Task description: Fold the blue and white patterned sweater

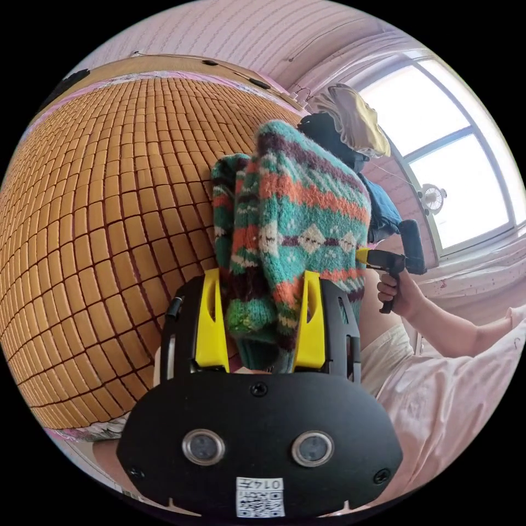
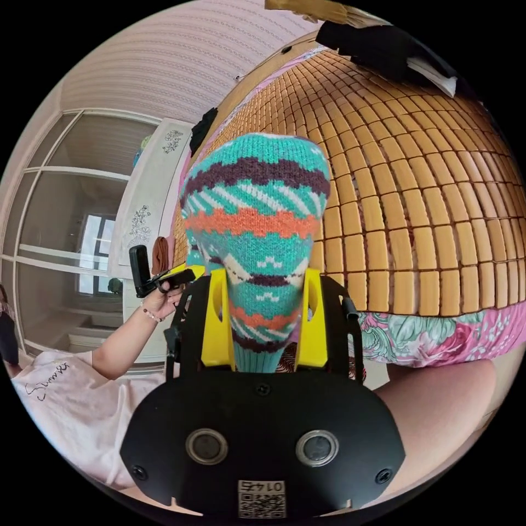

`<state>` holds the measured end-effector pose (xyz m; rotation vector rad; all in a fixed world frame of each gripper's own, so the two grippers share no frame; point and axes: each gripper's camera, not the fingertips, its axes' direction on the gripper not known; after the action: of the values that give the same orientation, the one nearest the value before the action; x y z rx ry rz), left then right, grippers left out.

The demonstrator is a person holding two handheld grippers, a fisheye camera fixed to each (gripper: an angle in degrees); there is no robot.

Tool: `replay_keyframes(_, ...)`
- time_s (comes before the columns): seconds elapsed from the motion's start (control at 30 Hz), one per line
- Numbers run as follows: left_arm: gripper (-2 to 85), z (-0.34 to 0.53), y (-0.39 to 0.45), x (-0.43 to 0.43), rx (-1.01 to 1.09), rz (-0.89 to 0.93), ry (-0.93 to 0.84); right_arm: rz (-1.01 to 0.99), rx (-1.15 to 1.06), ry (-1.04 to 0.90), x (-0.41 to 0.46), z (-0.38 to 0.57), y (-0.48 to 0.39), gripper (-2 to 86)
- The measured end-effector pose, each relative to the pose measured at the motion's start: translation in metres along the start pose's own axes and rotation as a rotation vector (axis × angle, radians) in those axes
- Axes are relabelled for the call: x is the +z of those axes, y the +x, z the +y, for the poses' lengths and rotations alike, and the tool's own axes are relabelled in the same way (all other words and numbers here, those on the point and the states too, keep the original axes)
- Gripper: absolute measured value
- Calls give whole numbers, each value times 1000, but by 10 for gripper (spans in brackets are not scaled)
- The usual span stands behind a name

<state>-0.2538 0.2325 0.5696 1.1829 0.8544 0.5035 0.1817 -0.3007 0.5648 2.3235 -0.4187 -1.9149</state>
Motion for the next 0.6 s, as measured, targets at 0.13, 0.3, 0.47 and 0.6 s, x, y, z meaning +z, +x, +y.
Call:
replay_keyframes(0.13,171,3,-15,-16,-20,56,13,-127,41,-8,15,5,13,179)
replay_keyframes(0.3,120,6,-26,-50,10,88,13,-14,-42,-100,26,3,-23,147)
replay_keyframes(0.47,110,37,-42,-86,-105,119,123,181,-398,-160,38,8,-129,131)
replay_keyframes(0.6,103,86,-77,-122,-296,261,331,281,-786,-270,71,19,-234,127)
